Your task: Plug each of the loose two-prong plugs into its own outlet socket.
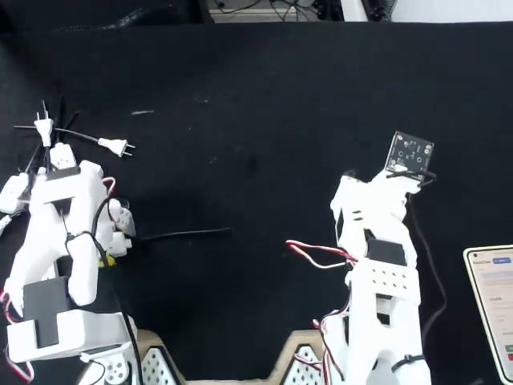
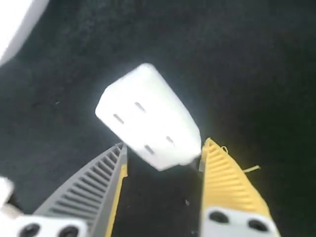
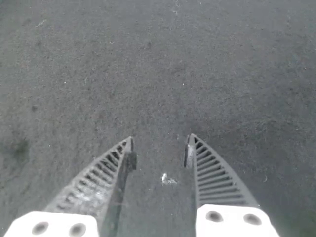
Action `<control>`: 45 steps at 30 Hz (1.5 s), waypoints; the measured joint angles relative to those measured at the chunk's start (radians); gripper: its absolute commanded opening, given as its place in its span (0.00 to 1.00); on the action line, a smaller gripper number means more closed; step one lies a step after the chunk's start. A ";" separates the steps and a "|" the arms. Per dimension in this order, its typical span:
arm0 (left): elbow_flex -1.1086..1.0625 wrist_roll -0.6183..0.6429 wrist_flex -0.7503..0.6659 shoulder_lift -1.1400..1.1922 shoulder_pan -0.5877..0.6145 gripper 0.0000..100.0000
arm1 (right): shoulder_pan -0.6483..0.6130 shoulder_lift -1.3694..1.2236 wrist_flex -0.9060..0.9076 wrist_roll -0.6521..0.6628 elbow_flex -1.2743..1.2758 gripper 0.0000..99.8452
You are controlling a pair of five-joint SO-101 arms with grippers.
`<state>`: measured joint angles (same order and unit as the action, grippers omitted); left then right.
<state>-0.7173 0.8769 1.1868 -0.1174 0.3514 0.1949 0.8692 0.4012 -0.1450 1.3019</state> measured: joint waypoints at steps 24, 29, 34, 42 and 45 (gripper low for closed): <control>-0.043 -0.072 0.005 -0.002 -0.063 0.06 | 0.000 0.000 0.000 0.000 0.000 0.17; -0.044 -0.163 0.072 -0.002 -0.189 0.06 | 0.000 0.000 0.000 0.000 0.000 0.17; 0.037 -0.379 0.153 0.000 -0.322 0.06 | 0.000 0.000 0.000 0.000 0.000 0.17; 0.282 -0.907 0.193 0.000 -0.396 0.06 | 0.000 0.000 0.000 0.000 0.000 0.17; 0.304 -1.138 0.155 0.000 -0.397 0.06 | 0.000 0.000 0.000 0.000 0.000 0.17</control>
<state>-0.4135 -0.2616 1.3418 -0.1174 -0.0460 0.1949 0.8692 0.4012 -0.1450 1.3019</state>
